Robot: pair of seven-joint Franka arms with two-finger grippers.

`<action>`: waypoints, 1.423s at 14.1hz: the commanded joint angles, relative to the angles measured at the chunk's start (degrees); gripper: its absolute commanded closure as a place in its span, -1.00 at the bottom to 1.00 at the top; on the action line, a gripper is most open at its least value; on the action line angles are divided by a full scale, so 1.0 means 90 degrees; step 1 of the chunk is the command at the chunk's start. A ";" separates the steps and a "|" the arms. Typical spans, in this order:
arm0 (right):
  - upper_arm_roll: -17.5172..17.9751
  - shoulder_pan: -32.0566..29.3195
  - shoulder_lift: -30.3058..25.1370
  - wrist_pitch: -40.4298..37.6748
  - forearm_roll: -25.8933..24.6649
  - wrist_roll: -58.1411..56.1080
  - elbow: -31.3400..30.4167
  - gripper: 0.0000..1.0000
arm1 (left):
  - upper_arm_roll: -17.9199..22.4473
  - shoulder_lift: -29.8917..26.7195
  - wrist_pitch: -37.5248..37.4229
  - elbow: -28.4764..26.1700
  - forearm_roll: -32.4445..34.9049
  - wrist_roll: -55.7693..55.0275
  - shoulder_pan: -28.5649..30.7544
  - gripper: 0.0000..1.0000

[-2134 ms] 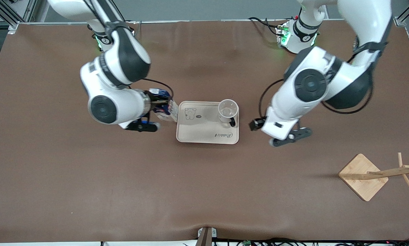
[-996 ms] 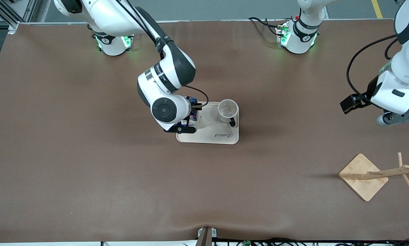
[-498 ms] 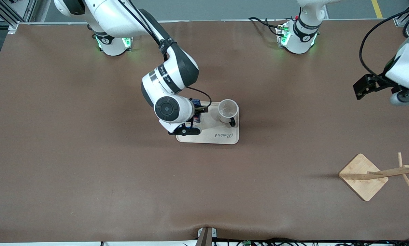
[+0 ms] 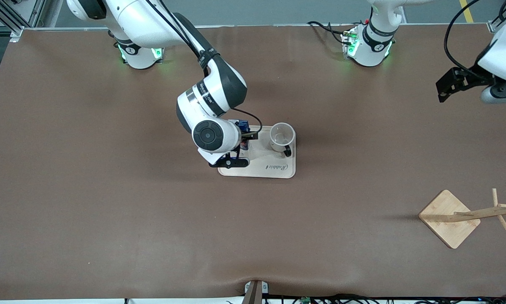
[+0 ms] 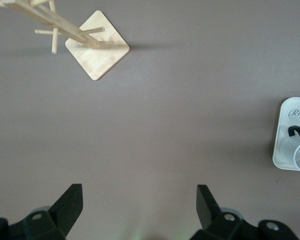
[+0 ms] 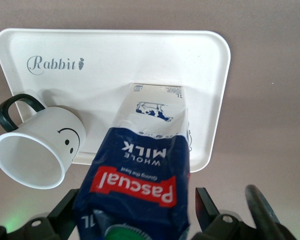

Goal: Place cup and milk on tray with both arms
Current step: 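Lower the milk carton onto the tray beside the mug with the right gripper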

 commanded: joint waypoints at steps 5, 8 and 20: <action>-0.0060 0.0057 -0.0002 -0.0125 0.0069 -0.0035 0.0169 -1.00 | 0.0128 -0.0394 0.0021 -0.0448 -0.0438 0.0077 -0.0039 -1.00; -0.0060 0.0086 -0.0022 -0.0301 0.0039 -0.0035 0.0198 -1.00 | 0.0119 -0.0345 0.0030 -0.0448 -0.0457 0.0086 0.0000 -1.00; -0.0070 -0.0002 -0.0012 -0.0428 0.0049 -0.0054 0.0462 -1.00 | 0.0119 -0.0296 0.0108 -0.0458 -0.0467 0.0077 0.0029 -1.00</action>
